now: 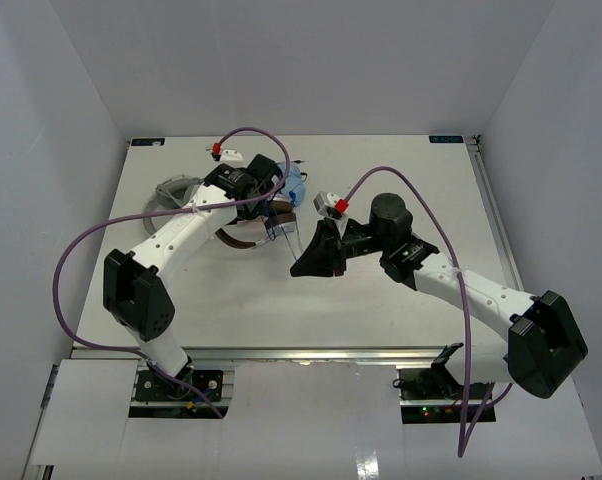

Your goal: Wrap the headphones

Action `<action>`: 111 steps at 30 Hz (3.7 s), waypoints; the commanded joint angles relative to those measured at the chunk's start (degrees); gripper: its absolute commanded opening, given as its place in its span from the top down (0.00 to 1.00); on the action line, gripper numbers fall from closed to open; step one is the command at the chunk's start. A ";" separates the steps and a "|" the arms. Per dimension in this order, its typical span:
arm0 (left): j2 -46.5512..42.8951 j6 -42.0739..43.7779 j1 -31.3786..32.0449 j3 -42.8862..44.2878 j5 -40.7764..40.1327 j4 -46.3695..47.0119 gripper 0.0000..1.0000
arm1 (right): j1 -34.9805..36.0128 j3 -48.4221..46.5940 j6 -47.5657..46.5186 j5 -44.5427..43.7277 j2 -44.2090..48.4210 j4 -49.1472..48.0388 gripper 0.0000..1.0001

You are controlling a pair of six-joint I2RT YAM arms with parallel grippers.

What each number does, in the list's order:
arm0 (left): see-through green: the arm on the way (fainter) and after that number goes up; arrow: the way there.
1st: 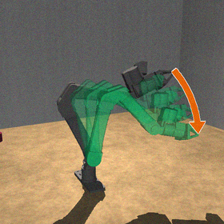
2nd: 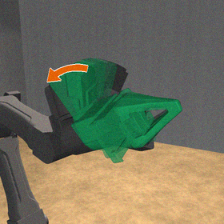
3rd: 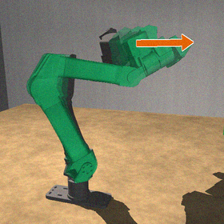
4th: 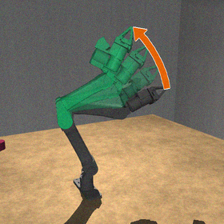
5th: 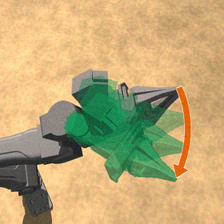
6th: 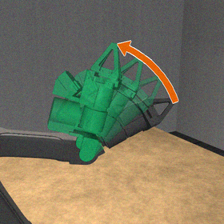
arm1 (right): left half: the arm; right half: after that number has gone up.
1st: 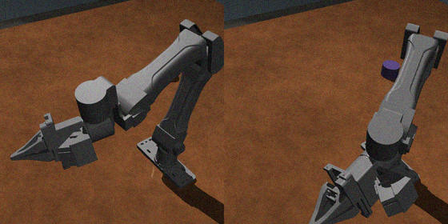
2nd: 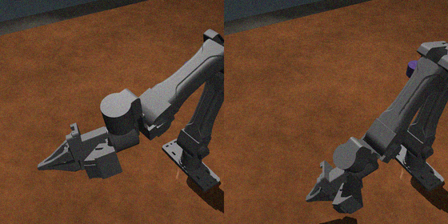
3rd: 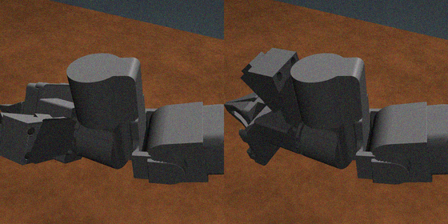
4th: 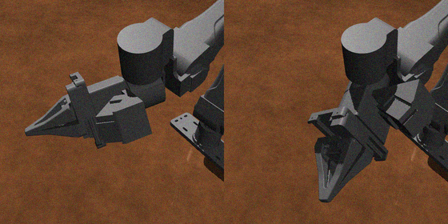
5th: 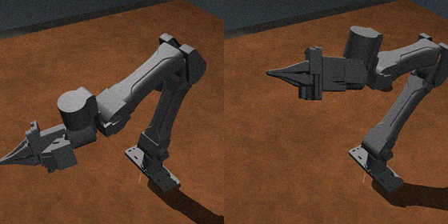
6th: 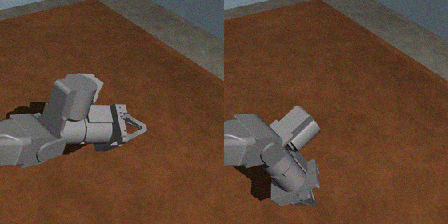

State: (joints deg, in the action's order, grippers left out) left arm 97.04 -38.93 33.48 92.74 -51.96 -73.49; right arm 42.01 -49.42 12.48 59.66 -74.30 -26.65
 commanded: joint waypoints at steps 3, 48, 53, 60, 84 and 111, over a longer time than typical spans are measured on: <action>-4.52 -0.40 -1.06 2.88 -0.12 3.05 1.00 | 1.51 1.68 4.57 4.26 -0.16 -11.42 0.85; -6.71 16.51 1.59 -12.37 0.21 14.76 1.00 | -11.54 -8.84 -14.66 -18.93 6.60 0.91 0.92; -4.58 13.50 1.50 -10.61 -2.90 11.54 1.00 | -11.56 -10.42 -14.60 -16.40 7.87 4.59 0.92; -8.14 17.86 1.78 -12.46 6.16 16.00 1.00 | -11.58 -5.72 -15.62 -22.35 6.99 -4.53 0.92; -10.38 25.72 7.29 -17.75 16.56 20.59 1.00 | -12.20 -15.30 -23.00 -32.80 -5.34 -7.57 0.92; -2.70 13.37 1.13 -9.27 5.85 12.20 1.00 | -12.84 -25.46 -16.42 -23.31 3.76 17.98 0.92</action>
State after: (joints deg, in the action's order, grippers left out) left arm 92.82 -18.18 39.94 77.15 -43.73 -56.65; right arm 29.29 -71.64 -10.59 29.19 -75.21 -12.58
